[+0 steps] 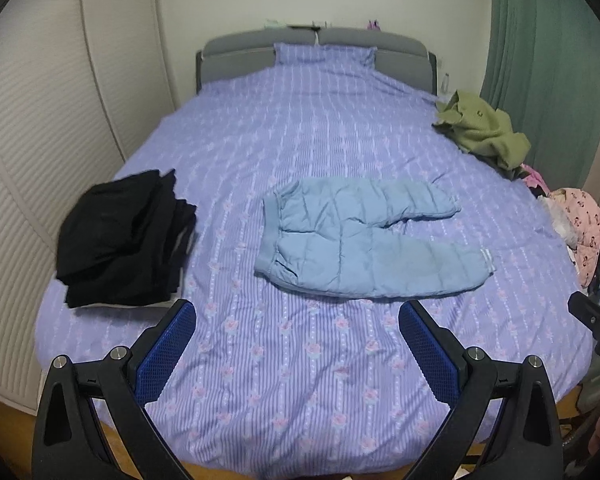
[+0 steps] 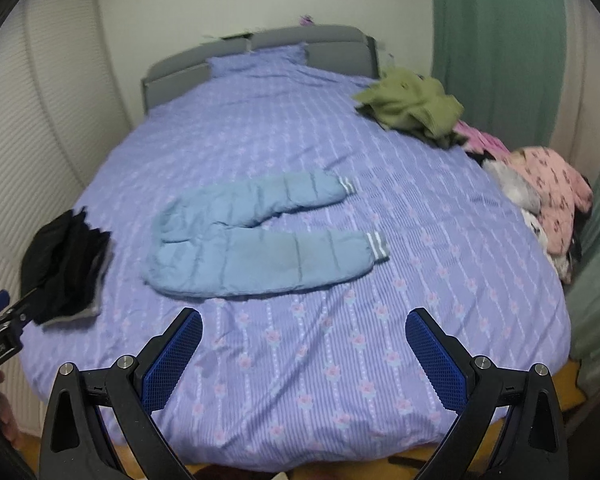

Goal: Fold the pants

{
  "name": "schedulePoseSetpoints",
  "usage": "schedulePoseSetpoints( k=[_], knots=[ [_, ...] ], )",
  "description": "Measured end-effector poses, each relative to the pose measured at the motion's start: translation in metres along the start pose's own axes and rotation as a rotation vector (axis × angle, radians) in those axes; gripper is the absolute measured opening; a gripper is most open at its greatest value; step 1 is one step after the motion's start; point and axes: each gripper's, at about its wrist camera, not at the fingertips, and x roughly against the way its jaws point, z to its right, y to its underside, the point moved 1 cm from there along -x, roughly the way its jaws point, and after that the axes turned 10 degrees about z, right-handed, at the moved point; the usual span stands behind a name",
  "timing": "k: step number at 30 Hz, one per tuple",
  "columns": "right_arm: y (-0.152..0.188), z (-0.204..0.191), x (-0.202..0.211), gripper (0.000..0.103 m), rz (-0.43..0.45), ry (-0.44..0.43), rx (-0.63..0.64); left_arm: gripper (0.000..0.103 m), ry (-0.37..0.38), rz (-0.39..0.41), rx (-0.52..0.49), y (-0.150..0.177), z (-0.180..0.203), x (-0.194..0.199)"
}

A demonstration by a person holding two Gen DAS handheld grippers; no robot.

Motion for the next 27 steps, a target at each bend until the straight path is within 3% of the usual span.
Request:
schedulePoseSetpoints(
  k=[7, 14, 18, 27],
  knots=[
    [0.004, 0.01, -0.07, 0.103, -0.088, 0.065, -0.102, 0.103, 0.01, -0.124, 0.03, 0.001, -0.005, -0.079],
    [0.012, 0.034, -0.146, 0.103, -0.207, 0.056, -0.121, 0.103, -0.053, -0.245, 0.092, 0.026, 0.012, -0.152],
    [0.011, 0.05, -0.192, 0.102, -0.256, 0.035, -0.13, 0.103, -0.043, -0.303, 0.123, 0.034, 0.026, -0.184],
    [0.021, 0.061, -0.282, 0.093, -0.376, 0.039, -0.164, 0.093, -0.008, -0.461, 0.349, 0.054, 0.026, -0.268]
  ],
)
